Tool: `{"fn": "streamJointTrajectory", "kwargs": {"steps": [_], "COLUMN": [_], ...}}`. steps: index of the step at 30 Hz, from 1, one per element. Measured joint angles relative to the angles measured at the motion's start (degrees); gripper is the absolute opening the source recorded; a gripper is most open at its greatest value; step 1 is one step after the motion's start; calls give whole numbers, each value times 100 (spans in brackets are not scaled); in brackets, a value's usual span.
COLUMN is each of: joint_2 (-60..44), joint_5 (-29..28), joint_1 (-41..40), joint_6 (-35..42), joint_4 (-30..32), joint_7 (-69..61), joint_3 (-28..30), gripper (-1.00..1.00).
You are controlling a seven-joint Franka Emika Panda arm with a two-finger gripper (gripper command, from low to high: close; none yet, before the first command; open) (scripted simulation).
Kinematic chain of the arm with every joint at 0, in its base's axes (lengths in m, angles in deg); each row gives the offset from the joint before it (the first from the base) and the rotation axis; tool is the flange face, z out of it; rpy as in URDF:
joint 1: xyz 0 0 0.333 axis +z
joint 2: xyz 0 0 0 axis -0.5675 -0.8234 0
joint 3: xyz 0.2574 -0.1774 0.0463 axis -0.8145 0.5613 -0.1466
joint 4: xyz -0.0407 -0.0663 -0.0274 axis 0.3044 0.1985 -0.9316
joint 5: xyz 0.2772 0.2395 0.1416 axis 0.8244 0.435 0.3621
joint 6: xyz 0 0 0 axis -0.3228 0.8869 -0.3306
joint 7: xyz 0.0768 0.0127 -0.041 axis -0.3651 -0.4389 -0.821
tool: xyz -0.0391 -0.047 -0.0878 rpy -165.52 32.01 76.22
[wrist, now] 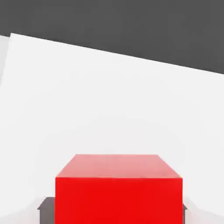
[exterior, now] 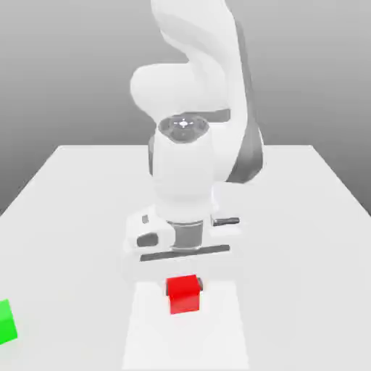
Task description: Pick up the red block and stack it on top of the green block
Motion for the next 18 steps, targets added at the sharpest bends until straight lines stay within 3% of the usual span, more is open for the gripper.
{"fn": "streamJointTrajectory", "kwargs": {"steps": [10, 14, 15, 18], "joint_2": [-861, -1685, -1803, -1803], "joint_5": [601, 1092, 1159, 1159], "joint_1": [-1482, -1878, -1921, -1921], "joint_6": [1066, 618, 521, 521], "joint_4": [-1854, -2187, -2204, -2204], "joint_7": [193, -57, -101, -101], "joint_3": [1254, 1189, 1148, 1148], "gripper": [-100, -100, 100, 100]}}
